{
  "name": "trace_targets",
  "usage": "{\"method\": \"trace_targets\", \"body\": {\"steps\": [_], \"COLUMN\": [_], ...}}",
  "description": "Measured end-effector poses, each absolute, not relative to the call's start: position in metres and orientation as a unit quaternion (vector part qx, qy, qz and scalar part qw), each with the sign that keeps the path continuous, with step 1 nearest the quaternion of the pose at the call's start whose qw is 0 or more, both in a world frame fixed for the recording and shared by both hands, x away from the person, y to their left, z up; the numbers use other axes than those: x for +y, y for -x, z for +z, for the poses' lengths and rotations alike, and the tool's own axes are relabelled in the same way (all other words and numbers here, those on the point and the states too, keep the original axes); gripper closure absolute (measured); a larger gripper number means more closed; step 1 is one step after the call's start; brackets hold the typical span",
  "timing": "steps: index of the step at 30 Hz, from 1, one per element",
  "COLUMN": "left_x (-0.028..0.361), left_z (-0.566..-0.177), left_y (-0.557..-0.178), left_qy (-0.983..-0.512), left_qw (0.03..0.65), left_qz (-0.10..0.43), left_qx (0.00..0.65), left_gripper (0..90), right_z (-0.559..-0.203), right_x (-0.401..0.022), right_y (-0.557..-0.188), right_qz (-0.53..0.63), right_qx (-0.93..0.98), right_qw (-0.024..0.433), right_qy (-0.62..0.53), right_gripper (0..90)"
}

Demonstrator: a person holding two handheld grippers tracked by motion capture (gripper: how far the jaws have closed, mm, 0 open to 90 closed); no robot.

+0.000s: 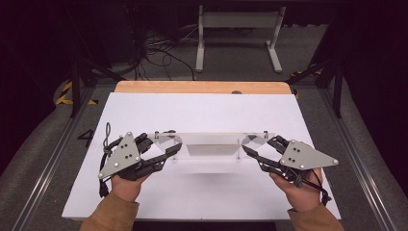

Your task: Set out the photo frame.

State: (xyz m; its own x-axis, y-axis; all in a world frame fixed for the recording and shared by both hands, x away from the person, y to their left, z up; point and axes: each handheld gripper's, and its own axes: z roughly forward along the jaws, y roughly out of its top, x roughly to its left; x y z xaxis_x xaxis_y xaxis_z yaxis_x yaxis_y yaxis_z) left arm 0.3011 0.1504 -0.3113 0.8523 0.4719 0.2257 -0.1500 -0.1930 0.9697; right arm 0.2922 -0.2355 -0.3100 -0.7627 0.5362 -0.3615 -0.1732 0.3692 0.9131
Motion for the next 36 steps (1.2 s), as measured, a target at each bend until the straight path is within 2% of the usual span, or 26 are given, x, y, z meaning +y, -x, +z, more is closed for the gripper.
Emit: {"method": "trace_targets", "body": {"steps": [6,10,13,16,17,18,19,21,26,27,28,33,36], "left_x": [0.155,0.153,0.151,0.156,0.159,0.164,0.164,0.173,0.183,0.185,0.187,0.197,0.203], "left_z": [-0.304,-0.305,-0.309,-0.318,-0.322,-0.33,-0.33,-0.341,-0.349,-0.35,-0.351,-0.357,-0.362], "left_y": [-0.302,-0.307,-0.311,-0.319,-0.323,-0.328,-0.328,-0.333,-0.333,-0.333,-0.332,-0.328,-0.327], "left_qy": [-0.728,-0.72,-0.719,-0.72,-0.719,-0.722,-0.722,-0.726,-0.729,-0.731,-0.732,-0.736,-0.741], "left_qw": [0.642,0.643,0.629,0.622,0.622,0.616,0.616,0.604,0.592,0.588,0.586,0.575,0.565], "left_qz": [0.207,0.216,0.234,0.23,0.221,0.21,0.21,0.208,0.21,0.211,0.212,0.217,0.214], "left_qx": [0.125,0.147,0.18,0.206,0.217,0.236,0.236,0.255,0.271,0.273,0.274,0.285,0.291], "left_gripper": [62.5,59.7,53.4,41.2,37.6,33.6,32.7,32.0,31.3,31.3,31.2,31.0,30.5], "right_z": [-0.302,-0.306,-0.309,-0.312,-0.314,-0.321,-0.321,-0.333,-0.344,-0.345,-0.346,-0.349,-0.35], "right_x": [-0.236,-0.236,-0.236,-0.237,-0.236,-0.235,-0.235,-0.235,-0.229,-0.228,-0.227,-0.23,-0.232], "right_y": [-0.286,-0.295,-0.301,-0.31,-0.314,-0.325,-0.325,-0.342,-0.36,-0.362,-0.364,-0.375,-0.374], "right_qz": [0.565,0.589,0.599,0.612,0.608,0.599,0.599,0.611,0.592,0.588,0.577,0.579,0.571], "right_qx": [0.76,0.742,0.73,0.722,0.725,0.731,0.731,0.728,0.743,0.745,0.751,0.752,0.755], "right_qw": [0.291,0.281,0.285,0.274,0.272,0.266,0.266,0.242,0.245,0.247,0.255,0.249,0.256], "right_qy": [-0.137,-0.155,-0.161,-0.17,-0.177,-0.191,-0.191,-0.194,-0.193,-0.194,-0.194,-0.192,-0.195], "right_gripper": [62.1,59.2,58.4,56.5,52.3,42.9,42.9,41.9,44.9,45.8,51.3,51.3,47.5]}}
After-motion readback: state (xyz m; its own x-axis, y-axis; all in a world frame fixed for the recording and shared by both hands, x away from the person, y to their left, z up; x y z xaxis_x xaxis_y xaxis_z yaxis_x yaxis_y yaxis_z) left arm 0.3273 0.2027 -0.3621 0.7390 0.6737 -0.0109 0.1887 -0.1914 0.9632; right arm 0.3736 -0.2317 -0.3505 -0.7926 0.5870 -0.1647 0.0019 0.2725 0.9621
